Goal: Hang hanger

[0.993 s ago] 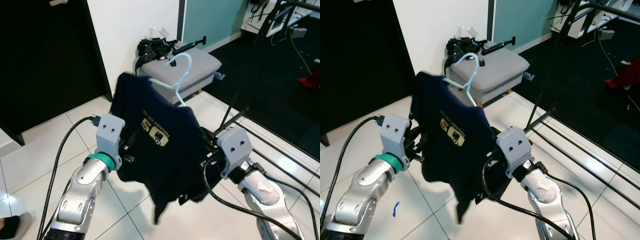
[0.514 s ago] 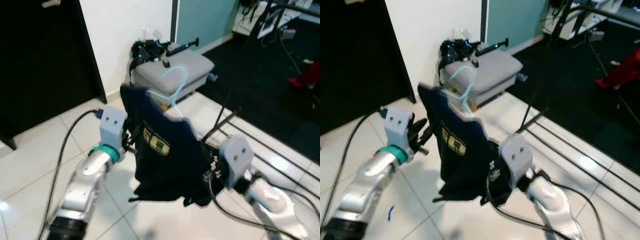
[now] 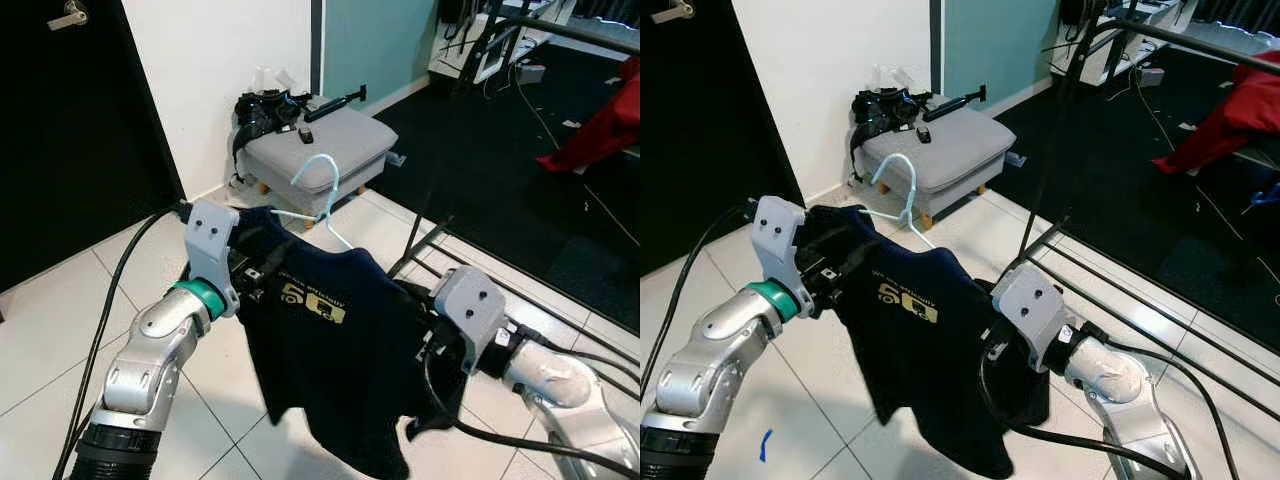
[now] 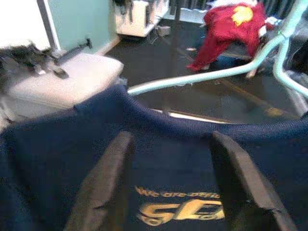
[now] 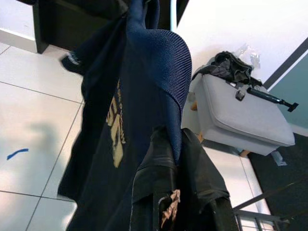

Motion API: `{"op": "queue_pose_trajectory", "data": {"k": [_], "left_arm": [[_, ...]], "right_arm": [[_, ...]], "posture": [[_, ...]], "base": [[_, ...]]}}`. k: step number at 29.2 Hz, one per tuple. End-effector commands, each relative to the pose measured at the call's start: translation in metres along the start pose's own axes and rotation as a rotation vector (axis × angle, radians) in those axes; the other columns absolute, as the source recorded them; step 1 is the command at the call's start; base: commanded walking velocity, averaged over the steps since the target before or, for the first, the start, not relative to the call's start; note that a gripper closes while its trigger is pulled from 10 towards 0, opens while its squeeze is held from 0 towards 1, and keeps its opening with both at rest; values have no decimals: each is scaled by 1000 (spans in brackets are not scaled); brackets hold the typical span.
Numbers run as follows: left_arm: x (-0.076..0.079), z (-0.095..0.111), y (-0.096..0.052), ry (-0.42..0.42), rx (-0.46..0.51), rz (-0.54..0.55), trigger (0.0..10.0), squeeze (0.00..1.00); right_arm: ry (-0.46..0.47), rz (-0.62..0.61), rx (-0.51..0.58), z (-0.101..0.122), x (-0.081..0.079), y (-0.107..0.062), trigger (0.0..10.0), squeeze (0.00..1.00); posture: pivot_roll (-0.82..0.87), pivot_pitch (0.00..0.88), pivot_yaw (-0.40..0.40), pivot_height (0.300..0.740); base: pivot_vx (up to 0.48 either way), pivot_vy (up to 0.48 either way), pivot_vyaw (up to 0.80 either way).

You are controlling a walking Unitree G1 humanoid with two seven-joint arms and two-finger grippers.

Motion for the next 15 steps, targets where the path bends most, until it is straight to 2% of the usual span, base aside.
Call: {"op": "queue_pose_trajectory", "data": {"k": [1, 2, 4, 5, 6, 7, 8, 10, 12, 13, 14, 15], "left_arm": [[-7, -5, -5, -144, -27, 31, 10000, 1000], [-9, -3, -4, -191, -15, 41, 10000, 0], [-9, -3, -4, -191, -15, 41, 10000, 0], [-9, -2, -4, -216, -6, 48, 10000, 0], [-11, 1, -2, -304, 11, 48, 10000, 0], [-11, 1, -2, -304, 11, 48, 10000, 0], [-12, 2, -1, -386, 22, 49, 10000, 0], [-12, 2, -1, -386, 22, 49, 10000, 0], [-14, 3, 3, -503, 40, 51, 10000, 0], [-15, 4, 5, -537, 49, 56, 10000, 0], [-15, 4, 5, -537, 49, 56, 10000, 0], [-12, 9, 10, -605, 61, 46, 10000, 0]], "right_arm": [[-69, -43, 66, 18, 12, 0, 10000, 0], [-73, -42, 69, 19, 11, 0, 10000, 0], [-73, -42, 69, 19, 11, 0, 10000, 0], [-75, -41, 71, 20, 11, 1, 10000, 0], [-73, -41, 77, 22, 9, 2, 10000, 0], [-73, -41, 77, 22, 9, 2, 10000, 0], [-72, -48, 87, 24, 8, 3, 10000, 0], [-72, -48, 87, 24, 8, 3, 10000, 0], [-70, -58, 105, 30, 8, 4, 10000, 0], [-70, -61, 112, 32, 9, 5, 10000, 0], [-70, -61, 112, 32, 9, 5, 10000, 0], [-67, -57, 123, 35, 6, 7, 10000, 0]], "posture": [[-320, 92, 89, 740], [-317, 96, 93, 740], [-317, 96, 93, 740], [-317, 96, 93, 740], [-311, 100, 97, 740], [-311, 100, 97, 740], [-312, 102, 100, 740], [-312, 102, 100, 740], [-314, 106, 107, 740], [-314, 106, 107, 740], [-314, 106, 107, 740], [-314, 106, 107, 740]], "base": [[0, 0, 0], [0, 0, 0], [0, 0, 0], [0, 0, 0], [0, 0, 0], [0, 0, 0], [0, 0, 0], [0, 0, 0], [0, 0, 0], [0, 0, 0], [0, 0, 0], [0, 0, 0]]}}
Point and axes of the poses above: a point about 5 cm out from each wrist's last joint towards the gripper, its own y axis pointing out of the wrist towards the gripper, its own z axis along the axis of the wrist's last joint, x = y × z, the point moved 6 cm from there along y, pointing out of the wrist towards the gripper, and after that the axes turned 15 degrees about -y, right-handed, at the moved point
